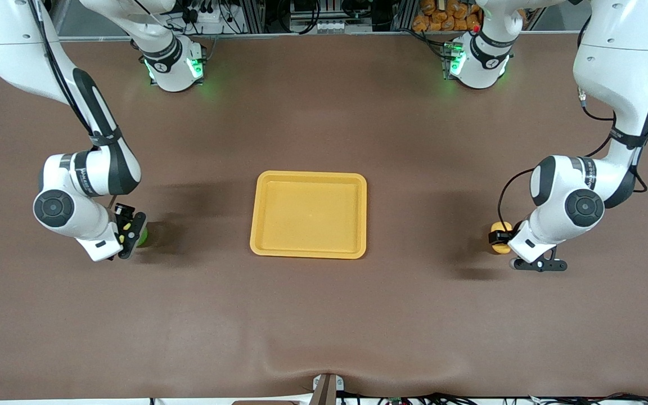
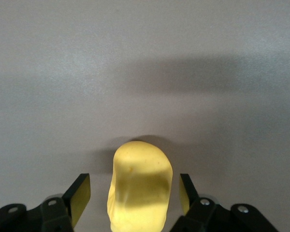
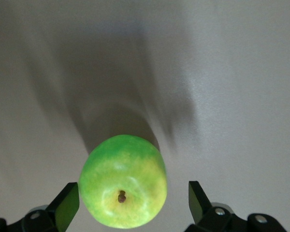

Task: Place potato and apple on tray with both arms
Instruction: 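Lower and close the right gripper on the apple while the left grasps the potato, then lift and carry the apple and potato toward the yellow tray with both grippers, then lower the apple and potato into the tray and open both grippers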

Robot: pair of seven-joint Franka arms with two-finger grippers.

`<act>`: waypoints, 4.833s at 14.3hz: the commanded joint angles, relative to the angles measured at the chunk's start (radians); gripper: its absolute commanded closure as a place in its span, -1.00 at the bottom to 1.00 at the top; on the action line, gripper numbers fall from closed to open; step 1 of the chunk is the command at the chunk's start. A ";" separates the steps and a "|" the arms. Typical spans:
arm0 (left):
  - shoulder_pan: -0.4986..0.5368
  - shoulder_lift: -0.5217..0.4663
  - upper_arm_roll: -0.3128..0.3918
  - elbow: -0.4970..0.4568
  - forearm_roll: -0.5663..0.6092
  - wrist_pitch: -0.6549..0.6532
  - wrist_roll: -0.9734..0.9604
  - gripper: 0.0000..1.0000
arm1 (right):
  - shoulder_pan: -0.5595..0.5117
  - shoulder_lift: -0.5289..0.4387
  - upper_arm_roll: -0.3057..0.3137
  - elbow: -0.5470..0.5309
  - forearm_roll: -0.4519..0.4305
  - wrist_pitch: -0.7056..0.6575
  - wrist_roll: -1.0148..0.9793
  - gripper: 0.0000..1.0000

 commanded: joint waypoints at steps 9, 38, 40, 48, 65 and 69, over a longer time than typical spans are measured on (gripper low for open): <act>0.007 -0.005 -0.002 -0.035 0.020 0.015 0.012 -0.41 | -0.007 0.018 0.004 -0.043 -0.029 0.053 -0.018 -0.30; -0.008 -0.156 -0.260 -0.032 0.017 -0.194 -0.296 0.89 | -0.018 -0.096 0.098 0.347 0.256 -0.420 -0.282 1.00; -0.028 -0.150 -0.274 -0.029 0.017 -0.194 -0.342 0.89 | -0.006 -0.094 0.101 0.370 0.273 -0.423 -0.270 1.00; -0.197 -0.074 -0.274 0.083 0.020 -0.186 -0.524 0.95 | 0.107 -0.091 0.101 0.393 0.296 -0.422 -0.170 1.00; -0.428 0.172 -0.262 0.324 0.100 -0.113 -0.672 0.88 | 0.353 -0.067 0.099 0.374 0.296 -0.405 0.026 1.00; -0.448 0.201 -0.246 0.324 0.155 -0.097 -0.692 0.84 | 0.393 -0.044 0.099 0.367 0.285 -0.373 0.067 1.00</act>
